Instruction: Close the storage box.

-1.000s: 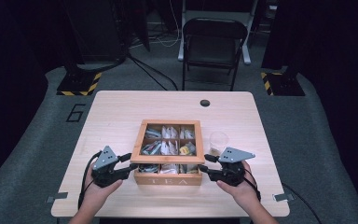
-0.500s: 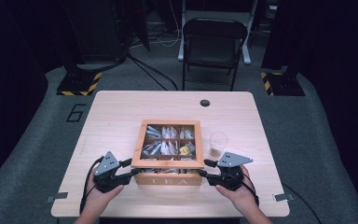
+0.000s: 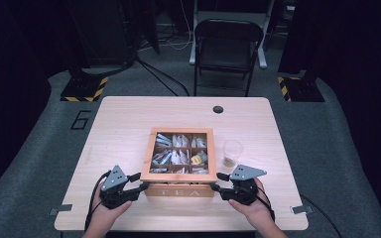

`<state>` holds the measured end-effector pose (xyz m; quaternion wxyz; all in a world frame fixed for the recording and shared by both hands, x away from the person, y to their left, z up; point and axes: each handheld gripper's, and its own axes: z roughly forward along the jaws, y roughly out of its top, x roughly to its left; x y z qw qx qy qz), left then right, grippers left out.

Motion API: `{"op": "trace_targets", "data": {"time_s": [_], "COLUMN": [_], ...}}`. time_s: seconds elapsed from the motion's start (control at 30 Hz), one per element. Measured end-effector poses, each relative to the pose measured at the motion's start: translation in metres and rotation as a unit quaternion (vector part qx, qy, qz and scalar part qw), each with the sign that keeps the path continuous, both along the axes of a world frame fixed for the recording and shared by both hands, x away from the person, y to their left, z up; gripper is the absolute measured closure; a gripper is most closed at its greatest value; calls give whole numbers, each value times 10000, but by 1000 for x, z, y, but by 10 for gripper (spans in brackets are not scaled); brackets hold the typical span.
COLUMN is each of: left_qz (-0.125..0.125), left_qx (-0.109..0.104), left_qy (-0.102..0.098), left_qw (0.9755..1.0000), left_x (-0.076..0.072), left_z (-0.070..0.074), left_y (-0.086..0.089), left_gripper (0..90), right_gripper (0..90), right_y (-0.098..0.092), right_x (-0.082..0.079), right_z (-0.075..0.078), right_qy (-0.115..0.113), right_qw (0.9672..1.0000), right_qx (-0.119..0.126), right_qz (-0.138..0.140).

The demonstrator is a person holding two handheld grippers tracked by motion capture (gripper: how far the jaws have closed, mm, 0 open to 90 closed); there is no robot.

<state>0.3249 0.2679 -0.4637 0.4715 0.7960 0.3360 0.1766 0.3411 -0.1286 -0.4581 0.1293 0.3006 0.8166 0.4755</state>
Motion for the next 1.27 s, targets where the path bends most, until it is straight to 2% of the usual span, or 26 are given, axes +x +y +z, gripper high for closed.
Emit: {"op": "trace_targets", "data": {"time_s": [0.23, 0.33, 0.37, 0.43, 0.47, 0.8, 1.0, 1.07, 1.1, 1.17, 1.27], "left_qz": [96, 13, 29, 24, 70, 117, 143, 168, 109, 124, 133], "left_qx": [-41, 143, 115, -98, -105, -73, -129, -194, -209, -247, -266], "left_qy": [-14, 13, -71, -58, -101, 69, 142, 136, 233, 244, 262], "left_qw": [9999, 9999, 9999, 9999, 9999, 9999, 9997, 9996, 9994, 9993, 9992], "left_x": [-4, -7, -8, -9, -9, -5, -5, -5, -4, -4, -5], "left_z": [-1, -1, -1, 2, 3, 1, -1, -4, -5, -7, -8], "left_y": [1, 1, 1, 3, 4, 9, 13, 14, 15, 16, 17], "left_gripper": [550, 546, 541, 542, 542, 529, 504, 496, 488, 484, 485], "right_gripper": [528, 528, 528, 528, 528, 526, 505, 500, 491, 473, 438], "right_y": [0, -1, -1, -2, -3, -8, -13, -15, -15, -15, -14], "right_x": [-1, -3, -3, -4, -4, -2, 0, 1, 1, 1, -1], "right_z": [0, 0, 1, 3, 3, 3, 5, 4, 4, 3, 1], "right_qy": [-45, -43, -45, -54, -53, -6, -50, -98, -89, -88, -97], "right_qw": [10000, 10000, 10000, 9999, 9999, 9999, 9997, 9998, 9998, 9998, 9997], "right_qx": [-18, 21, 39, 108, 115, 113, 182, 133, 110, 81, 164], "right_qz": [42, 42, 42, 47, 50, -54, -146, -145, -154, -144, -144]}}
